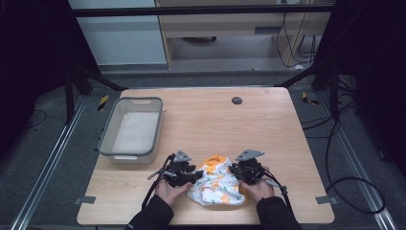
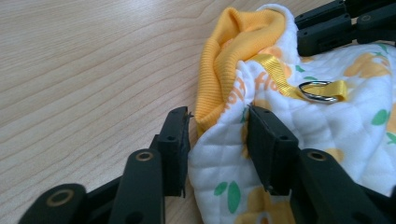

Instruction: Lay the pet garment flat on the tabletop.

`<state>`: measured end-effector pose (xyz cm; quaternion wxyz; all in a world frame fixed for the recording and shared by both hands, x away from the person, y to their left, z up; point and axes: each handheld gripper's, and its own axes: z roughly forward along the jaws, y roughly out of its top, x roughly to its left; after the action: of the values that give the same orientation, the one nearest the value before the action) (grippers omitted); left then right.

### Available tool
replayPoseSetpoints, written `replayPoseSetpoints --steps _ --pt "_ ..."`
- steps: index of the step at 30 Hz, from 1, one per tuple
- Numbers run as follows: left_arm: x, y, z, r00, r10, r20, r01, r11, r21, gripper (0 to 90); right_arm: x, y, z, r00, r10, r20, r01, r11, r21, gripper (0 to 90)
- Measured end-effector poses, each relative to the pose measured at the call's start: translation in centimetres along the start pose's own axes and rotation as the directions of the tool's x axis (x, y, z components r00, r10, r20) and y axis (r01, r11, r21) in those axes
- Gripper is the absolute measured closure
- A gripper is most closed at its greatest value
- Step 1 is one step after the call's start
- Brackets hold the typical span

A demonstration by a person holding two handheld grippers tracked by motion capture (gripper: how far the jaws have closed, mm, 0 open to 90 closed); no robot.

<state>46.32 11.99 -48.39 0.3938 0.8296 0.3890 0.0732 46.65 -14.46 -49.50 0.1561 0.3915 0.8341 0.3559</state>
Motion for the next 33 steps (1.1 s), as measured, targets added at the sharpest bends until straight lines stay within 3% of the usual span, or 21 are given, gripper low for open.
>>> replayPoseSetpoints --steps 4,8,14,19,21,26,33 --pt "0.0 0.1 -0.3 1.0 0.006 0.002 -0.006 1.0 -0.006 65.2 0.0 0.0 0.0 1.0 -0.001 0.0 0.001 1.0 0.002 83.0" --pt "0.4 0.2 -0.9 1.0 0.0 -0.009 0.0 0.9999 -0.016 65.1 -0.1 0.0 -0.1 1.0 0.005 -0.007 -0.005 1.0 0.005 83.8" --pt "0.4 0.0 -0.1 0.9999 0.008 -0.009 -0.008 0.9996 0.026 63.6 -0.1 0.0 -0.1 0.9998 0.011 -0.013 -0.011 1.0 0.001 83.8" --pt "0.5 -0.1 0.1 0.9999 0.012 0.001 -0.012 0.9991 0.04 72.3 -0.1 0.0 -0.1 0.9999 0.012 -0.013 -0.012 1.0 -0.002 83.8" --pt "0.4 -0.1 0.1 0.9999 0.013 0.004 -0.013 0.9989 0.046 81.4 -0.1 0.0 0.0 0.9998 0.015 -0.016 -0.015 1.0 -0.005 83.9" --pt "0.1 -0.1 -0.1 0.9995 0.03 -0.009 -0.029 0.9985 0.045 86.3 -0.1 0.0 -0.1 0.9997 0.019 -0.016 -0.019 1.0 -0.012 84.2" --pt "-0.5 0.3 -1.4 0.9973 0.063 -0.039 -0.062 0.998 0.011 86.8 -0.5 0.3 -1.7 0.9984 0.046 -0.032 -0.049 0.996 -0.08 84.7"
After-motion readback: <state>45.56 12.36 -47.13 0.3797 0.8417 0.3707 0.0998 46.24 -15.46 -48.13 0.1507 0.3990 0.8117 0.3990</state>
